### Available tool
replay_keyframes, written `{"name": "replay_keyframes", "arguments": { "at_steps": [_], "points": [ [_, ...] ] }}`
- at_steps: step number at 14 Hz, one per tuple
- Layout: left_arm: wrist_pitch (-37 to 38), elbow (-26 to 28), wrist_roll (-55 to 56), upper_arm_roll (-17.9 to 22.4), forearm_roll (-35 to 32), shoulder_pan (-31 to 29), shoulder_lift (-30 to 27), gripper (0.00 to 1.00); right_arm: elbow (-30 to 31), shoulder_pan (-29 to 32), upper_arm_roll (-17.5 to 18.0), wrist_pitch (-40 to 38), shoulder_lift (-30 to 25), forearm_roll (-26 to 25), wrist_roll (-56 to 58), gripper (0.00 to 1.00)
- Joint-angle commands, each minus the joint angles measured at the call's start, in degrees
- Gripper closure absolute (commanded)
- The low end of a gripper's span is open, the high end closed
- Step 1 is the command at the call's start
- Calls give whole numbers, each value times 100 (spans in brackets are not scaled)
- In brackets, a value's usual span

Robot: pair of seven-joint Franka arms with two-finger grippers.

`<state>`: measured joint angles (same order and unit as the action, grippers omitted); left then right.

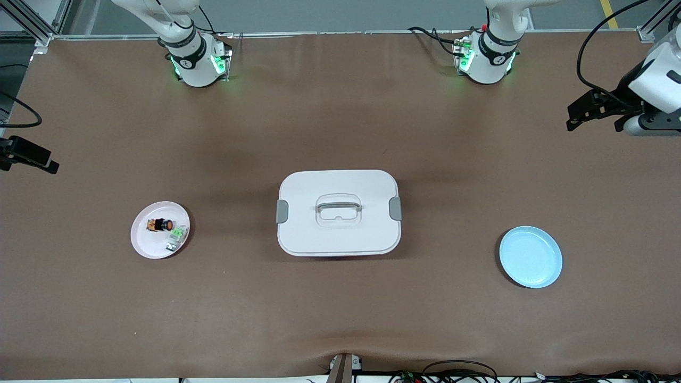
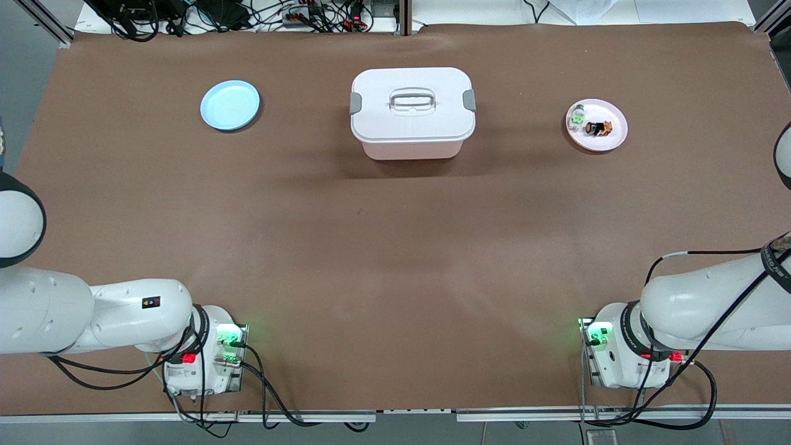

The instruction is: Transfer orange switch to right arm and place

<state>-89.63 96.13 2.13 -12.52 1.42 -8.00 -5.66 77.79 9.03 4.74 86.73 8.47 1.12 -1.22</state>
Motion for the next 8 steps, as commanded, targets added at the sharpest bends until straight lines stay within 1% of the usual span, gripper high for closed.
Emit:
{"name": "replay_keyframes", "arguments": {
  "at_steps": [1,8],
  "points": [
    [60,46,7,-75,60,-26,-110,0,684,11,18,239,-521,46,-107,0],
    [86,2,7,-66,52,-61,-119,0,843,64,-35,222,-619,38,-203,0]
  ]
}}
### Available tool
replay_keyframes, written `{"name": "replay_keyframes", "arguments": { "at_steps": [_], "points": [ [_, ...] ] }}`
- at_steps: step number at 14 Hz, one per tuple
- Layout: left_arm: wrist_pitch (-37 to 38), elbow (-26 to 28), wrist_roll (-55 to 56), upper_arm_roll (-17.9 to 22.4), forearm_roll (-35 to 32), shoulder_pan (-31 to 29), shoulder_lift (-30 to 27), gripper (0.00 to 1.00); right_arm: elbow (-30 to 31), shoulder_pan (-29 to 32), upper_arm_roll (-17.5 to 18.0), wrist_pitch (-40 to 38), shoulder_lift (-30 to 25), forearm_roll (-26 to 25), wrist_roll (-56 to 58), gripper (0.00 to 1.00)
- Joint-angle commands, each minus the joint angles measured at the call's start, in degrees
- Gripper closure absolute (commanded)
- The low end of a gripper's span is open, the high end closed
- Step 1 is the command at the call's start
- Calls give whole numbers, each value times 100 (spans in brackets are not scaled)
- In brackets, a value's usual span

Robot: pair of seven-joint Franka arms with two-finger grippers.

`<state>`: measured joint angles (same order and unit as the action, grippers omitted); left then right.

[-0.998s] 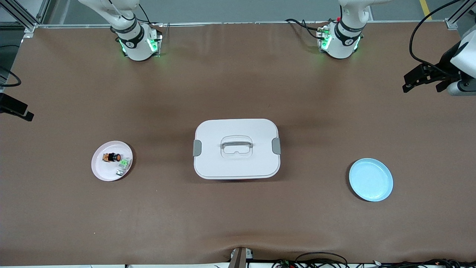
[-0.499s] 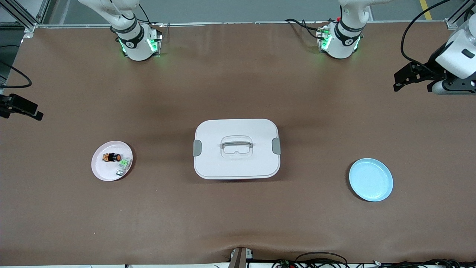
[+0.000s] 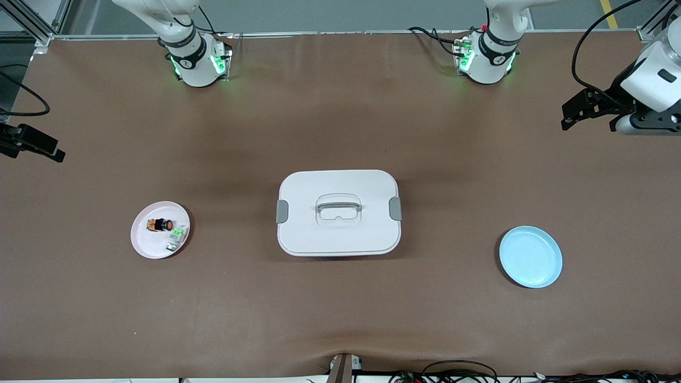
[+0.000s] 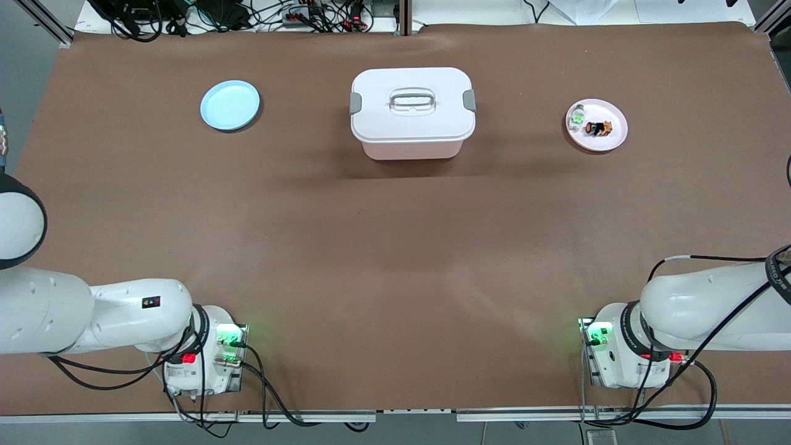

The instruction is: Transfer orange switch to right arm and place

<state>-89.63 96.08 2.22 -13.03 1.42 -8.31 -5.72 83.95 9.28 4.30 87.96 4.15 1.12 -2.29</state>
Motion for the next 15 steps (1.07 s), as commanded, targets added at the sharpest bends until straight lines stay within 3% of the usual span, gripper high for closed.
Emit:
{"name": "replay_keyframes", "arguments": {
  "at_steps": [1,15],
  "points": [
    [103,-1,-3,-24,52,-30,-122,0,227,21,18,107,-195,38,-96,0],
    [156,-309,-20,46,-1,-39,-9,0,245,-5,27,45,-266,46,-96,0]
  ]
}}
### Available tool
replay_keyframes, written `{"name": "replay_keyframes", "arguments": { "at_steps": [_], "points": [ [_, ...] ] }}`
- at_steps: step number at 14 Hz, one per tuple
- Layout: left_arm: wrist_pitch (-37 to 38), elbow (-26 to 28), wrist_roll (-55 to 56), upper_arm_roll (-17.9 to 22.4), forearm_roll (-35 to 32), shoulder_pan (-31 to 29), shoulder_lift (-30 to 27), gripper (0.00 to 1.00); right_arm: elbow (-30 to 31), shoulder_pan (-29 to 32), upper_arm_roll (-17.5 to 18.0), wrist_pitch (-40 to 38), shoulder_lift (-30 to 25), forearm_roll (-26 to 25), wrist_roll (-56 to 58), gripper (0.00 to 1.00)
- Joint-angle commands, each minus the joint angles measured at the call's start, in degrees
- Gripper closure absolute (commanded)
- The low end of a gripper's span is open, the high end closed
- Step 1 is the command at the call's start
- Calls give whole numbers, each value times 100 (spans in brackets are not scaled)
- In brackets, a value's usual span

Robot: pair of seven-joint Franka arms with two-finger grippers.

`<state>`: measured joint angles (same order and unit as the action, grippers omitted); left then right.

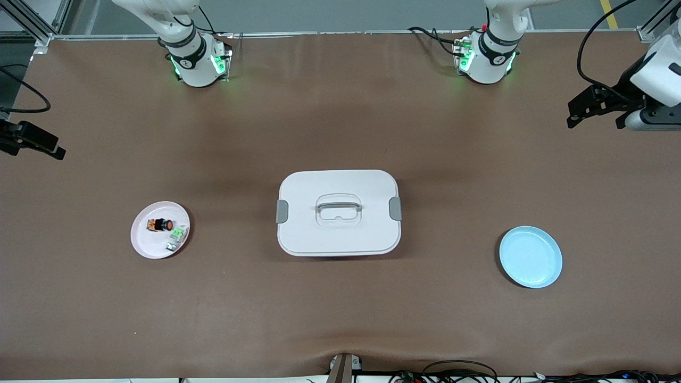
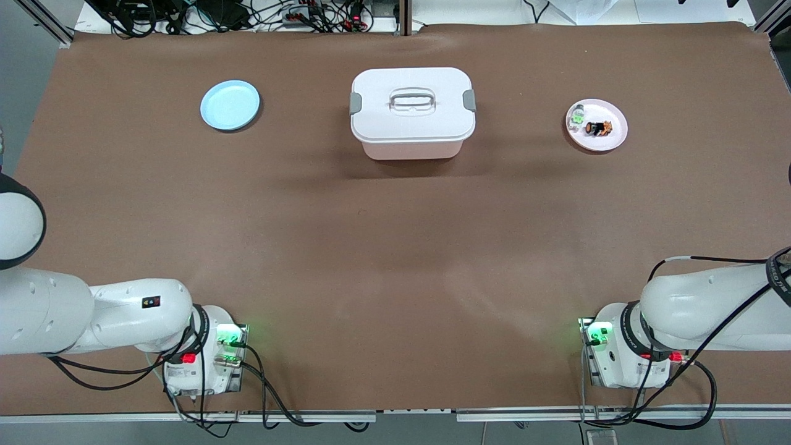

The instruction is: Transfer orange switch to right arm and place

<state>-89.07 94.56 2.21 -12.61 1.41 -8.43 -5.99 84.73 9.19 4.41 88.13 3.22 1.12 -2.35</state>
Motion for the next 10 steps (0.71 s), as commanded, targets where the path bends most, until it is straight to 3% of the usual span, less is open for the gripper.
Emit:
{"name": "replay_keyframes", "arguments": {
  "at_steps": [1,10],
  "points": [
    [101,-192,-19,4,-1,-36,28,0,167,4,25,29,-172,46,-90,0],
    [188,-254,-19,13,-10,-54,63,0,167,-136,51,29,-207,38,-90,0]
  ]
}}
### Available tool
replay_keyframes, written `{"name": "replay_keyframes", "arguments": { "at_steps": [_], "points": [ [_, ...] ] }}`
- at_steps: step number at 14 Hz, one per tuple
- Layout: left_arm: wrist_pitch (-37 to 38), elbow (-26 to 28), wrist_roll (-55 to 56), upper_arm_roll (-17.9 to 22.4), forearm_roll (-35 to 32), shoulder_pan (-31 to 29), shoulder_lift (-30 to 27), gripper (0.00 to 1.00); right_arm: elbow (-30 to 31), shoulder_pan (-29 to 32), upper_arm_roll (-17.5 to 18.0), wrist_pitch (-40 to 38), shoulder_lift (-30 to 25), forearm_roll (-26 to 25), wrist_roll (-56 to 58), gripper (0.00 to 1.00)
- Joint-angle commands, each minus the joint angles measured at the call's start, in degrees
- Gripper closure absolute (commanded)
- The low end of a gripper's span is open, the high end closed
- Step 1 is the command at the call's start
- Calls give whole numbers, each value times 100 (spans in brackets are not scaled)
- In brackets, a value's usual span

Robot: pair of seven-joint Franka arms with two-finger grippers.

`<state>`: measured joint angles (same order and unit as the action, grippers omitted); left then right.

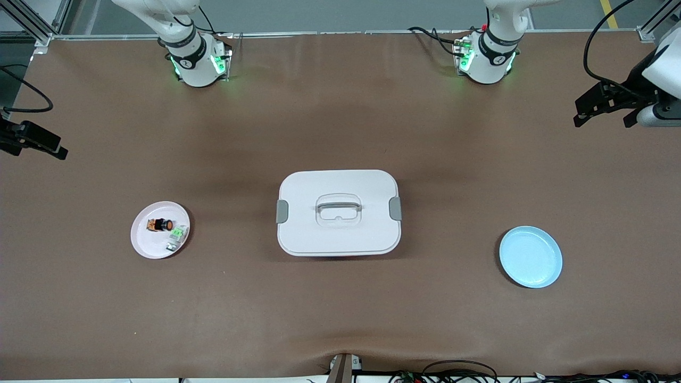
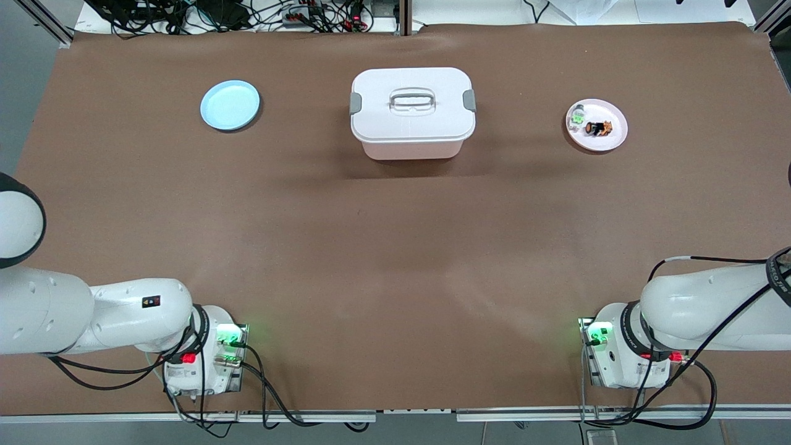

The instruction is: Transfer orange switch to right arm and place

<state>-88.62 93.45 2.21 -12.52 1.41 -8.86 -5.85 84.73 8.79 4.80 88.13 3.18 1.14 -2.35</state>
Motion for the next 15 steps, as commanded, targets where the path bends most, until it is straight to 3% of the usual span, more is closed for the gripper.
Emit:
{"name": "replay_keyframes", "arguments": {
  "at_steps": [1,9,15],
  "points": [
    [143,-135,-28,21,-18,-28,49,0,166,-114,12,29,-204,36,-90,0],
    [354,-134,-10,13,-10,-222,40,0,202,-228,4,20,-239,45,-90,0],
    [354,-143,-1,13,-10,-222,40,0,210,-1318,-1050,20,-248,36,-90,0]
  ]
}}
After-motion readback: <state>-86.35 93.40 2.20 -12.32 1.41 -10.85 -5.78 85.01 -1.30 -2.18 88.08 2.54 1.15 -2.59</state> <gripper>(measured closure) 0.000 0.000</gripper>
